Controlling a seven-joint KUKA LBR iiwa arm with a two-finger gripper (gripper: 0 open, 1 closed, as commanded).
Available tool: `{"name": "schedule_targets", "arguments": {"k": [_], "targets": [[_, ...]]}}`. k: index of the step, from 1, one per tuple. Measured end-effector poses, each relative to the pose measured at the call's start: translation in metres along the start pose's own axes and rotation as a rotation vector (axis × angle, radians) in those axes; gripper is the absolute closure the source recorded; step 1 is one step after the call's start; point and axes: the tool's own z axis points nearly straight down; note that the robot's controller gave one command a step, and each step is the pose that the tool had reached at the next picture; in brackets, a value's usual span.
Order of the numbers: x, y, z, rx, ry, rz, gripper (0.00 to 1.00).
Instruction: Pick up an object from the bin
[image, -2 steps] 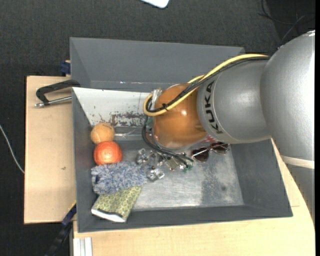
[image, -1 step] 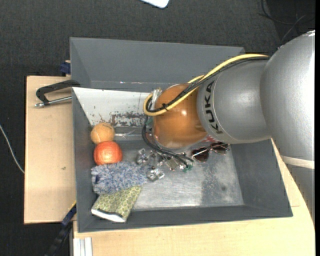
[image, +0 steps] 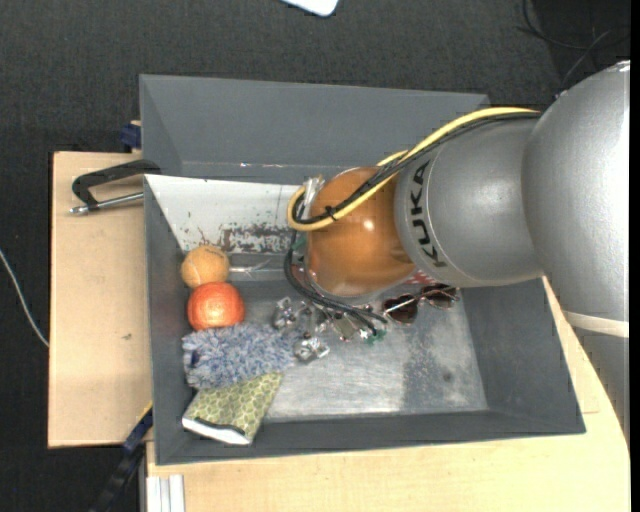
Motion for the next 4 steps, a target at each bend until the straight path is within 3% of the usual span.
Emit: {"name": "schedule_targets", "arguments": {"k": [3, 4], "targets": [[0.002, 0.003, -0.038, -0.008, 0.01, -0.001, 1.0], [0.0, 0.002, -0.059, -0.007, 0.004, 0.0, 1.0]]}}
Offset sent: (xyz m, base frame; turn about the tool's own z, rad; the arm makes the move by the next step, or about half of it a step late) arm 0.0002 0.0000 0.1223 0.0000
